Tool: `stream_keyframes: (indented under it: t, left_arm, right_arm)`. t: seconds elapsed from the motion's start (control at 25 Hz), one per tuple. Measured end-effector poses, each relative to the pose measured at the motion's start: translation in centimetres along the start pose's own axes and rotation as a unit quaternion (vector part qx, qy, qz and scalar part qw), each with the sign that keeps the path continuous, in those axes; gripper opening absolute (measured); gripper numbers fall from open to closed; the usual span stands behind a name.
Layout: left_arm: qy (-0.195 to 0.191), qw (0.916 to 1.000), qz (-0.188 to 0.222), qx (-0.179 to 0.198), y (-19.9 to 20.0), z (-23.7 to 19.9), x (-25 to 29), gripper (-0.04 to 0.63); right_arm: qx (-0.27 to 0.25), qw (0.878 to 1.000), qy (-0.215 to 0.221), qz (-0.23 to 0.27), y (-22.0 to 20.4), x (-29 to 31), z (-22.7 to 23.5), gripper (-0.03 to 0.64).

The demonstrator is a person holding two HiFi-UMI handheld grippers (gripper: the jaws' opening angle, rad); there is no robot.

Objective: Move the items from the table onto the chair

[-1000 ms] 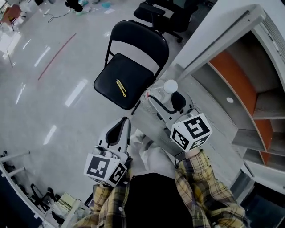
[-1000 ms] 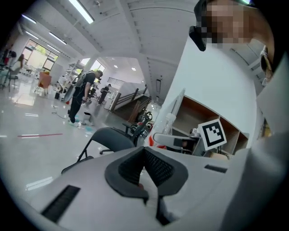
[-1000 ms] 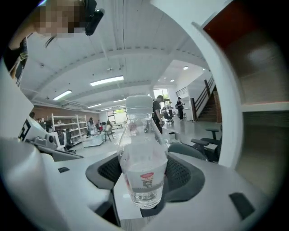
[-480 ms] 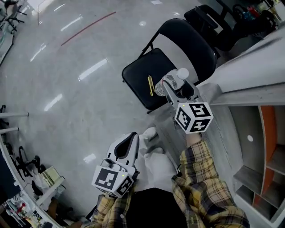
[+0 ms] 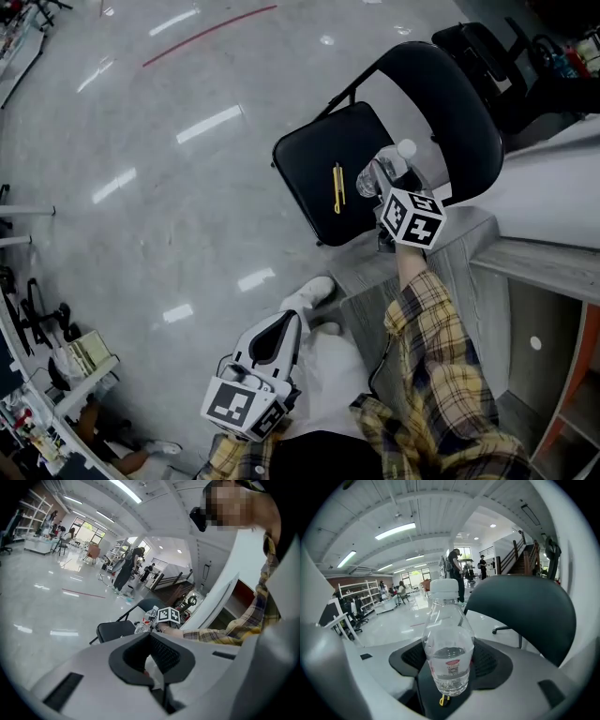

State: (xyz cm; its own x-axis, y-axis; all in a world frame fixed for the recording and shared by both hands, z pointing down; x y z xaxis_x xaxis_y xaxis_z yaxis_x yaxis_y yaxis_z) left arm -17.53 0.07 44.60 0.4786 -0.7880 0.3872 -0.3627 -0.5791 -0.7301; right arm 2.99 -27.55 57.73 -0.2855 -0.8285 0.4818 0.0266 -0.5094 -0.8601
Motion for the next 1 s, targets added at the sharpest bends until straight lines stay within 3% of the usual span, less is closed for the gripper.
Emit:
stream_keyframes:
  t: [0.48,0.72,1.0]
  left_arm:
    - [0.027,0.9984,-0.012,-0.047,-3.6,-2.5,0.9,0.004]
    - [0.036,0.9978,-0.005,-0.055,-4.2,-3.2,1.0,0.003]
    - [0.035,0.9979,0.01,-0.053,-3.8,-2.9,0.9,0.003]
  right_arm:
    - [0.001,0.999,-0.031,-0.031,-8.1,9.8,2.8,0.293]
    - [0.012,0.998,-0.055,-0.042,-11.7,10.9,4.2,0.295]
    - [0.016,0.996,-0.07,-0.056,-12.8,9.8,3.2,0.295]
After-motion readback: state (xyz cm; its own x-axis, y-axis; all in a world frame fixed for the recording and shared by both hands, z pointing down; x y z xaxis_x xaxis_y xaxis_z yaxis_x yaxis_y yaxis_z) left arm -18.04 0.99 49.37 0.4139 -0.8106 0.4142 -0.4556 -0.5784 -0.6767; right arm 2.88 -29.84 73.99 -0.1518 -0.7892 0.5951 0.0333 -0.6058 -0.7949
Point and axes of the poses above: the fingertips, and each gripper's own axes: x forward along the fingers, z to its right, y out of its top, the point moved 4 cm from there along -x, backward along the fingers, and after that the axes turned 6 degrees about z, right-handed, at the moved point
